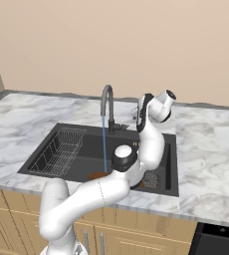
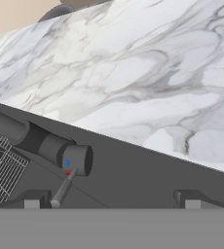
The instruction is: Turn on the sink faucet with hot water and rinse the cutting board for ten seconds, then turn off the faucet. Push the cutting board to reach the water if necessary.
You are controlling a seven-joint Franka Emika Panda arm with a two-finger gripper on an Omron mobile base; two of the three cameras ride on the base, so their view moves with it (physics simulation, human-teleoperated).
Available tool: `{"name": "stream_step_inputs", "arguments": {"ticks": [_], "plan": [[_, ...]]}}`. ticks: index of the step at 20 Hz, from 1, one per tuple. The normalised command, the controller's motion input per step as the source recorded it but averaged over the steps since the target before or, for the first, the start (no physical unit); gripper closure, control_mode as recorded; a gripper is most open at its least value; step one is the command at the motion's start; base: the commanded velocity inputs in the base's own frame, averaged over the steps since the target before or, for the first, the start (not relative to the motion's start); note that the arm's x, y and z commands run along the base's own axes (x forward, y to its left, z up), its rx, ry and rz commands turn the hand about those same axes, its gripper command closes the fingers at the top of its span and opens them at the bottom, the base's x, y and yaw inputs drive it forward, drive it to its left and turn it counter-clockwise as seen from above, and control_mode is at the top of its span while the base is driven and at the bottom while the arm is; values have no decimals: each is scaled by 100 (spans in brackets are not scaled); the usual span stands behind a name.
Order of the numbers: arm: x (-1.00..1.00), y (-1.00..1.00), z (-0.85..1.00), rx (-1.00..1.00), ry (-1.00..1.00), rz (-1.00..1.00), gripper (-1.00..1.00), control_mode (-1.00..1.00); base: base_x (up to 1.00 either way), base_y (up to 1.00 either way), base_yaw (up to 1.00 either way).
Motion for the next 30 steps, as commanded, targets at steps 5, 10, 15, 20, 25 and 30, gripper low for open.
{"name": "stream_step_inputs", "arguments": {"ticks": [5, 10, 15, 20, 25, 30], "plan": [[0, 0, 0, 0, 0, 0, -100, -100, 0, 0, 0], [0, 0, 0, 0, 0, 0, -100, -100, 0, 0, 0], [0, 0, 0, 0, 0, 0, -100, -100, 0, 0, 0], [0, 0, 0, 0, 0, 0, -100, -100, 0, 0, 0], [0, 0, 0, 0, 0, 0, -100, -100, 0, 0, 0], [0, 0, 0, 0, 0, 0, -100, -100, 0, 0, 0]]}}
